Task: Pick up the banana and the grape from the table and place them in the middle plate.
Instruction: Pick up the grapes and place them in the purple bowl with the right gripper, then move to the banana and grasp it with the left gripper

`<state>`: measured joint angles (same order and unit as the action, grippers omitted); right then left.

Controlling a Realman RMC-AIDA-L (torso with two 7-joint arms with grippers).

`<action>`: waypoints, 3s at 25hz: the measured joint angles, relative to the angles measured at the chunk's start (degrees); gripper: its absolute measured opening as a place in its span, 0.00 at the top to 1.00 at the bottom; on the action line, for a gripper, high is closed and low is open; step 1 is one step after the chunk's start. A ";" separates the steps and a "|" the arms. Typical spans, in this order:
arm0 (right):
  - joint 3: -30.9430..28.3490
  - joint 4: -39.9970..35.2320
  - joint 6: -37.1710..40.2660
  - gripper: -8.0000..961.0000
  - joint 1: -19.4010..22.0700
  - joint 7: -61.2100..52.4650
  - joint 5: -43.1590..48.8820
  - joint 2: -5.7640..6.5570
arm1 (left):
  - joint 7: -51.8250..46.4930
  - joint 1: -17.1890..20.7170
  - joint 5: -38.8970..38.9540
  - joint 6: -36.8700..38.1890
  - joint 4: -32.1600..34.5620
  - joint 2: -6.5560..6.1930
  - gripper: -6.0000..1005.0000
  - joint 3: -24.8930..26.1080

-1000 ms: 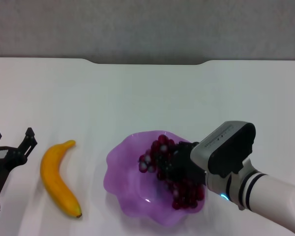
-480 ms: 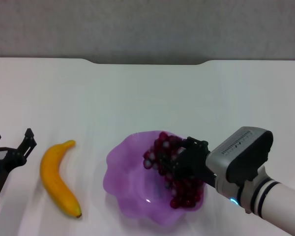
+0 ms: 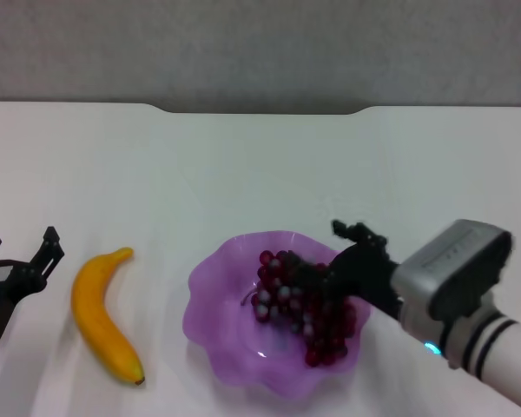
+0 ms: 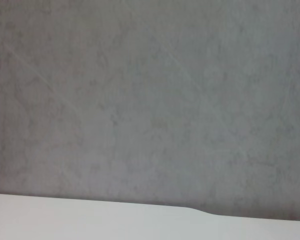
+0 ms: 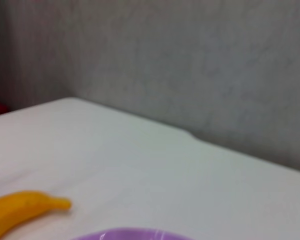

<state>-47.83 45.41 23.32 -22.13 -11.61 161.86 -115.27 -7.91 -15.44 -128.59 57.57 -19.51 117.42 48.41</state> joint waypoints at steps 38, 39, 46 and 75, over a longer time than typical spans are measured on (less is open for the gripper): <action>-3.93 -28.90 30.64 0.07 4.44 10.46 -20.74 -0.35 | -5.64 2.20 -9.58 -18.34 -19.72 -5.57 0.11 5.37; -3.73 -28.76 30.62 0.07 4.40 10.46 -20.77 -0.34 | -5.28 3.50 -11.66 -23.00 -24.23 -6.42 0.11 7.31; -2.91 -28.19 30.46 0.07 4.37 10.47 -20.77 -0.23 | 5.74 10.61 -24.58 -55.91 -47.36 -2.63 0.11 23.83; 0.09 -25.02 27.94 0.07 4.14 10.64 -20.83 -0.13 | -0.64 4.89 -29.72 -83.14 -46.85 -0.08 0.14 31.79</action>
<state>-47.74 20.39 51.26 -17.99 -0.96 141.03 -115.40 -8.55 -10.55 -158.30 -25.57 -66.36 117.34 80.19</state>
